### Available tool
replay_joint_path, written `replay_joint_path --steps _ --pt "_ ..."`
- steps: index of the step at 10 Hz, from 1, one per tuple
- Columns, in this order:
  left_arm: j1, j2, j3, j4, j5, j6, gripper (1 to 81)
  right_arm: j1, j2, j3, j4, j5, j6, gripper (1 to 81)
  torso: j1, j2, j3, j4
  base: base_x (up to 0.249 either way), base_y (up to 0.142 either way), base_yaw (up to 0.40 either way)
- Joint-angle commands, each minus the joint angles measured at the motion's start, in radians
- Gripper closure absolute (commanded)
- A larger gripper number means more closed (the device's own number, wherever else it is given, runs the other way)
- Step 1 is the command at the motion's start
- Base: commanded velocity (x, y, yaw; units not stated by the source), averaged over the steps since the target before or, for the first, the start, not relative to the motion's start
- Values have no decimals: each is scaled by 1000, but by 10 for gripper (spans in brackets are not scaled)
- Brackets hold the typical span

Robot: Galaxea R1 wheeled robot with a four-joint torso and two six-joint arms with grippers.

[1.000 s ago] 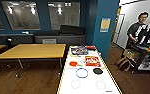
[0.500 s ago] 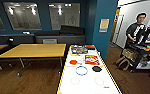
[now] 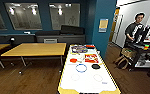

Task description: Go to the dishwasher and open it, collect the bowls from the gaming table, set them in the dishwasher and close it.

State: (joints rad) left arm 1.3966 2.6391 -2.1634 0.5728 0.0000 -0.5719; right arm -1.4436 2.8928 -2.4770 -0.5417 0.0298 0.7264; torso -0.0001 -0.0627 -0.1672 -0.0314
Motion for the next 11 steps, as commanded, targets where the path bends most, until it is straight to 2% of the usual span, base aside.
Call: replay_joint_path --steps 1,3,11 --pt "-31 23 -53 25 32 12 811 44 5 -16 -20 -36 -2 811 0 0 0 0 -139 0 0" --pt "-29 32 -67 25 14 12 811 42 6 -25 -20 -36 -2 811 0 0 0 0 -142 0 0" --pt "-21 41 -96 29 12 12 811 42 13 -42 -24 -36 -1 811 0 0 0 0 -148 0 0"
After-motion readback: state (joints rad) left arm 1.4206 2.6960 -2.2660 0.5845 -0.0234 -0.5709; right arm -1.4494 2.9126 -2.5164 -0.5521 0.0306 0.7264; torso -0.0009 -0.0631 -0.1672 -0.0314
